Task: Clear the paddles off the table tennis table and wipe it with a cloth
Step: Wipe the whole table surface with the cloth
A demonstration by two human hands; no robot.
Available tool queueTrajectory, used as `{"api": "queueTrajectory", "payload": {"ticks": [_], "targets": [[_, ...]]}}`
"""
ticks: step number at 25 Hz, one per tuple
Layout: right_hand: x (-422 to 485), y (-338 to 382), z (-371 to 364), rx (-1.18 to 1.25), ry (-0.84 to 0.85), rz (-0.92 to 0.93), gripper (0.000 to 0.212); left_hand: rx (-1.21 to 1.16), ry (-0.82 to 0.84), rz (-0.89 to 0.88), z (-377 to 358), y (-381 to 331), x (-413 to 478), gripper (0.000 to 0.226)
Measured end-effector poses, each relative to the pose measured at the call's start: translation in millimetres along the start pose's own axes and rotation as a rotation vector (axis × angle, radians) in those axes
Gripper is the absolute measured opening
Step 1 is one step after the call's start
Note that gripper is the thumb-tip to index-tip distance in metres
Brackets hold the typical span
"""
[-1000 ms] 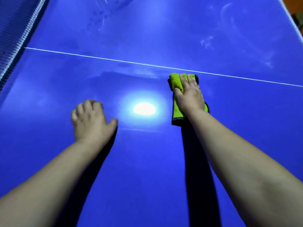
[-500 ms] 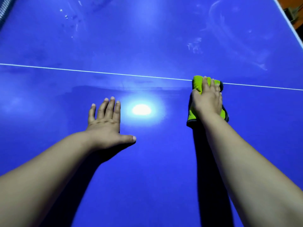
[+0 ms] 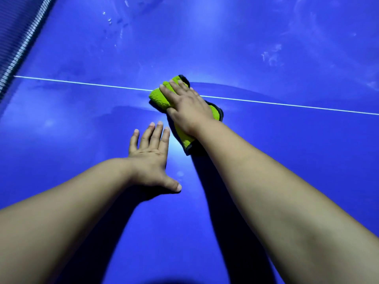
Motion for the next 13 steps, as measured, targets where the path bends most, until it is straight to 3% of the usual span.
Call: {"api": "queueTrajectory", "payload": {"ticks": [6, 13], "targets": [[-81, -122, 46, 0.055, -0.239, -0.36, 0.061, -0.019, 0.026, 0.029, 5, -4, -6, 0.143], [-201, -258, 93, 0.05, -0.362, -0.674, 0.058, -0.025, 0.007, 0.04, 5, -5, -7, 0.146]]}}
Point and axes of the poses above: each hand's wrist, its own x-axis towards the middle knuckle, its own z-axis out of the back of the hand, y = z × x, the point moved 8 cm from there along x, towards the middle knuckle, and after that the axes turned 5 degrees about z, right-handed, at the moved point
